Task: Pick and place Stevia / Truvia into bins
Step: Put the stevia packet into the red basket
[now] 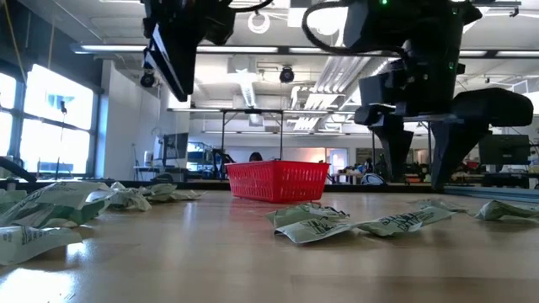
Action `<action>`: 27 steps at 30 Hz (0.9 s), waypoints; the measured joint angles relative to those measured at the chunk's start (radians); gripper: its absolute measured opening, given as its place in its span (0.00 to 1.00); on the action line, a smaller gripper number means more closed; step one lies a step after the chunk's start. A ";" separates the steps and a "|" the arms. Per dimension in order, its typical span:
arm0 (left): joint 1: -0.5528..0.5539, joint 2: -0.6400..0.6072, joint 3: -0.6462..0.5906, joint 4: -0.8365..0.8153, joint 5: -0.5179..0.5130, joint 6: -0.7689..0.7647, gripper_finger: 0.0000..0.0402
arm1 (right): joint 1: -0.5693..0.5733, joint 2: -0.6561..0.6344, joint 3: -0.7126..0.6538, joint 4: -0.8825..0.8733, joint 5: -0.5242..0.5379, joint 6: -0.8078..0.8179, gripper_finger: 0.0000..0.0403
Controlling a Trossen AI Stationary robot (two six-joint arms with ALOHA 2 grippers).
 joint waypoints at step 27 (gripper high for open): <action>-0.046 0.000 0.000 0.007 -0.053 -0.095 0.38 | -0.044 0.094 -0.014 0.064 -0.142 0.011 0.38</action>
